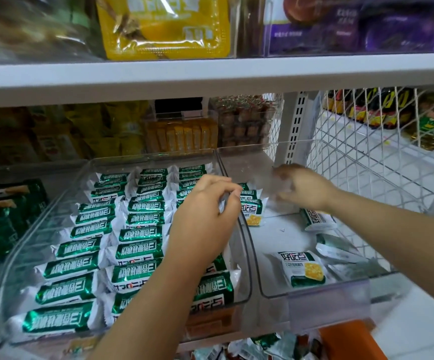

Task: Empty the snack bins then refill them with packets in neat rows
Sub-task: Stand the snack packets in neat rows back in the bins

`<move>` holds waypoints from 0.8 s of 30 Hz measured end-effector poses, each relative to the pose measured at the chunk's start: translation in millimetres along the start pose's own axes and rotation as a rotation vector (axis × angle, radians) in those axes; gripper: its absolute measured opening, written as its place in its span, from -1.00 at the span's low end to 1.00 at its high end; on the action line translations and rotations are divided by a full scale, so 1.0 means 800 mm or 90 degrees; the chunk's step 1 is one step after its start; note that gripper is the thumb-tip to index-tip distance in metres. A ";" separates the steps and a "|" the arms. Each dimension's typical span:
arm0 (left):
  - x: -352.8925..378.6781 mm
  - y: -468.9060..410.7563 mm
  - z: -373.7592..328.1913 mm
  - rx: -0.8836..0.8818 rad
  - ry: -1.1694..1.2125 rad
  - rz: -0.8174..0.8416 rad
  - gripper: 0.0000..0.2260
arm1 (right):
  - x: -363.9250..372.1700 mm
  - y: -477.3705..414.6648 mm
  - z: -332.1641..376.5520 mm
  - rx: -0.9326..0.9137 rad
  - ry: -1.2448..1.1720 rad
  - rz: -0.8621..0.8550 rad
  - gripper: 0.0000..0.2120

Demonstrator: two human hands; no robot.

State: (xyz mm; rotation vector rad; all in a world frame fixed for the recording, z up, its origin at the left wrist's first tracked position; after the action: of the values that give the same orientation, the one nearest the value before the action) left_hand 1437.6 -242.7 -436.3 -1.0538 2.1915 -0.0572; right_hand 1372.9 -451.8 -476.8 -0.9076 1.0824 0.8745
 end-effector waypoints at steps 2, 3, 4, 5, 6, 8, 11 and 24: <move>0.000 0.000 0.001 -0.001 0.001 -0.001 -0.80 | 0.004 0.013 -0.049 0.070 0.061 0.077 -0.52; 0.000 0.000 0.000 -0.001 0.001 -0.001 -0.80 | 0.016 0.021 -0.064 0.097 0.092 0.146 -0.49; 0.001 0.000 0.000 0.001 0.000 -0.001 -0.80 | 0.030 0.027 -0.072 0.114 0.103 0.209 -0.45; 0.000 0.000 -0.001 0.004 -0.001 -0.002 -0.80 | 0.043 0.031 -0.072 0.125 0.095 0.260 -0.42; 0.000 0.000 -0.001 0.006 -0.002 -0.003 -0.80 | 0.051 0.033 -0.069 0.133 0.087 0.301 -0.41; 0.001 0.000 -0.001 0.007 -0.003 -0.002 -0.79 | 0.054 0.035 -0.061 0.141 0.084 0.349 -0.38; 0.001 0.000 -0.001 0.005 -0.004 -0.002 -0.79 | 0.048 0.041 -0.063 0.159 0.086 0.388 -0.36; 0.001 0.000 -0.002 0.010 -0.015 -0.006 -0.79 | 0.038 0.016 0.047 -0.044 -0.185 0.045 -0.75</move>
State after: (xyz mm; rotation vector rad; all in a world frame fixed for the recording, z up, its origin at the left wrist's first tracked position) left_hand 1436.4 -243.6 -435.6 -1.0519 2.1618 -0.0662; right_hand 1381.2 -408.4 -500.1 -0.7743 0.8398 1.0717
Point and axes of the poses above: each hand's wrist, its own y-axis away from the middle knuckle, its own x-axis out of the palm, z = x × y, the point moved 10 cm from there along -y, towards the middle knuckle, and after that the axes turned 10 degrees about -x, right-handed, at the moved point
